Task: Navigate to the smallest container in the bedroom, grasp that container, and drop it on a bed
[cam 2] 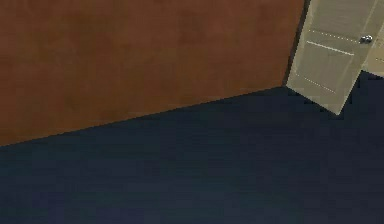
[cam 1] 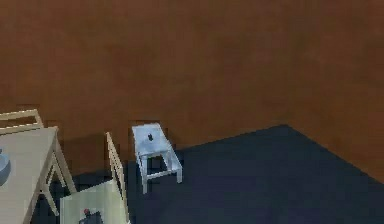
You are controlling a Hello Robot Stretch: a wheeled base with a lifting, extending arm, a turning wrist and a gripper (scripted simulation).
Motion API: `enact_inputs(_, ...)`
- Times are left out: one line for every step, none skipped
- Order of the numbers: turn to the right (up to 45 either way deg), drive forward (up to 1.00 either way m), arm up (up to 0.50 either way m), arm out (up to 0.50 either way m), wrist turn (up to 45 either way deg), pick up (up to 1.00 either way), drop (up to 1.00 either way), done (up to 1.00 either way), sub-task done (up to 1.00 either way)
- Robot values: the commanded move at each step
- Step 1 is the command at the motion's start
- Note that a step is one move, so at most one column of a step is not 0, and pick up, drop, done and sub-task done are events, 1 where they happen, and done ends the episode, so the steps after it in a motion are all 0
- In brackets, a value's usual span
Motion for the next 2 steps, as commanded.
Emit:
enact_inputs(-45.0,0.0,0.0,0.0,0.0,0.0,0.0,0.0,0.0)
enact_inputs(-45.0,0.0,0.0,0.0,0.0,0.0,0.0,0.0,0.0)
